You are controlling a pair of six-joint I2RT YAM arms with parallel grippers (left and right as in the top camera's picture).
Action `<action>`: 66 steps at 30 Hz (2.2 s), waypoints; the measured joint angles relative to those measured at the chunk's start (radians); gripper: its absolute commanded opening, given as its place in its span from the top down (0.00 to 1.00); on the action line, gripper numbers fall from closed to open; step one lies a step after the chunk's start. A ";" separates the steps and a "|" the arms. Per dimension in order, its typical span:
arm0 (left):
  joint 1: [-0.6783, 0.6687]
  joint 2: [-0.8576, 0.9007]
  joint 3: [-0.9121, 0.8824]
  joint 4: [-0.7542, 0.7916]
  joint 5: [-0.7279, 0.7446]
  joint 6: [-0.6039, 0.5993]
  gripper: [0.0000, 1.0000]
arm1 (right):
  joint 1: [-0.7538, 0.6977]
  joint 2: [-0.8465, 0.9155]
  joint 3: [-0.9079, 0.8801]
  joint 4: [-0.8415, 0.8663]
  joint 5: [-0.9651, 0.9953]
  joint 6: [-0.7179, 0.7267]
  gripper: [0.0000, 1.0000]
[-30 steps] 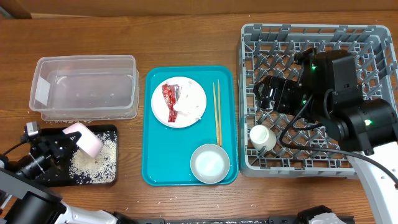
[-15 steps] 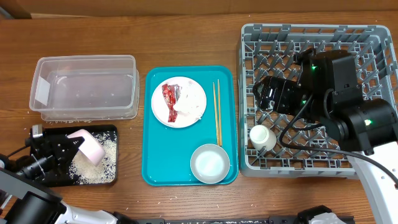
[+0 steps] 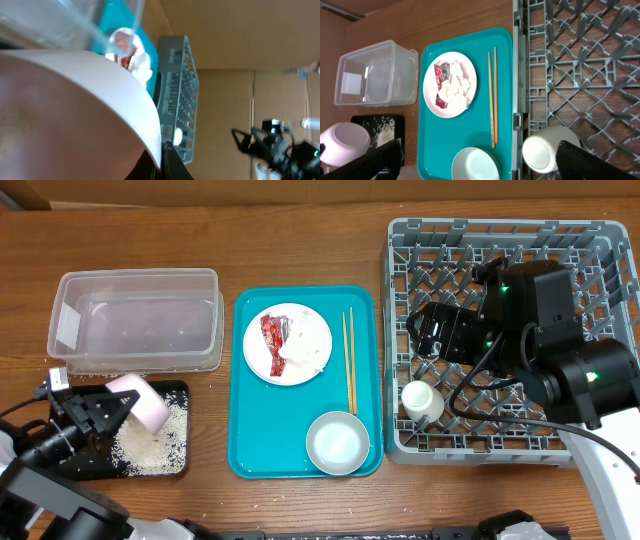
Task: Sort waste into correct bins and load items into the dishwasher
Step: 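Tip the rice from the pink bowl onto the black tray, then return the empty pink bowl to the teal tray with left gripper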
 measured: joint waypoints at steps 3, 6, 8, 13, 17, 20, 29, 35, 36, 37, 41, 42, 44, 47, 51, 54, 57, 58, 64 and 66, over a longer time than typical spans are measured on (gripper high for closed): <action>-0.020 -0.002 0.000 0.008 0.018 0.043 0.96 | 0.000 0.000 0.000 0.000 0.000 0.001 0.00; -0.020 -0.003 0.000 -0.012 0.034 0.091 0.96 | 0.000 0.000 0.000 0.000 0.000 0.001 0.00; -0.020 -0.003 0.000 -0.010 0.037 0.097 0.96 | 0.000 0.000 0.000 0.000 0.000 0.001 0.00; -0.020 -0.004 -0.001 0.007 0.047 0.127 0.96 | 0.000 0.000 0.000 0.000 0.000 0.001 0.00; -0.021 -0.006 -0.003 0.010 0.043 0.130 0.96 | 0.000 0.000 0.000 0.000 0.000 0.001 0.00; -0.027 -0.008 -0.003 0.115 0.005 0.023 0.96 | 0.000 0.000 0.000 0.000 -0.001 0.001 0.00; -0.060 -0.007 -0.005 0.140 -0.045 -0.134 0.96 | 0.000 0.000 0.000 -0.001 -0.001 0.001 0.00; -0.072 -0.007 -0.006 0.119 -0.033 -0.094 0.96 | 0.000 0.000 0.000 -0.001 0.000 0.001 0.00; -0.073 -0.008 -0.006 0.101 -0.031 -0.079 0.96 | 0.000 0.000 0.000 -0.002 -0.001 0.002 0.00; -0.075 -0.008 -0.007 0.119 -0.035 -0.089 0.96 | 0.000 0.000 0.000 -0.001 -0.001 0.002 0.00; -0.080 -0.008 -0.009 0.109 -0.030 -0.098 0.96 | 0.000 0.000 0.000 -0.003 -0.001 0.001 0.00; -0.087 -0.010 -0.011 0.089 -0.026 -0.087 0.94 | 0.000 0.000 0.000 -0.003 -0.001 0.001 0.00; -0.117 -0.010 -0.011 0.058 -0.019 -0.048 0.95 | 0.000 0.000 0.000 -0.002 -0.001 0.001 0.00; -0.198 -0.035 -0.016 -0.007 -0.020 0.032 0.96 | 0.000 0.000 0.000 -0.001 -0.001 0.001 0.00; -0.377 -0.138 -0.017 0.106 -0.035 -0.031 0.96 | 0.000 0.000 0.000 -0.002 -0.001 0.001 0.00; -0.544 -0.230 -0.016 0.315 -0.162 -0.312 0.96 | 0.000 0.000 0.000 0.000 -0.001 0.001 0.00; -0.744 -0.300 -0.017 0.434 -0.327 -0.615 0.96 | 0.000 0.000 0.000 0.000 0.000 0.001 0.00; -0.825 -0.316 -0.017 0.467 -0.387 -0.709 0.96 | 0.000 0.000 0.000 0.000 -0.001 0.001 0.00; -1.304 -0.317 -0.017 0.524 -0.840 -1.197 0.94 | 0.000 0.000 0.000 -0.001 -0.001 0.001 0.00; -1.442 -0.282 -0.017 0.525 -1.000 -1.326 0.94 | 0.000 0.000 0.000 -0.001 -0.001 0.001 0.00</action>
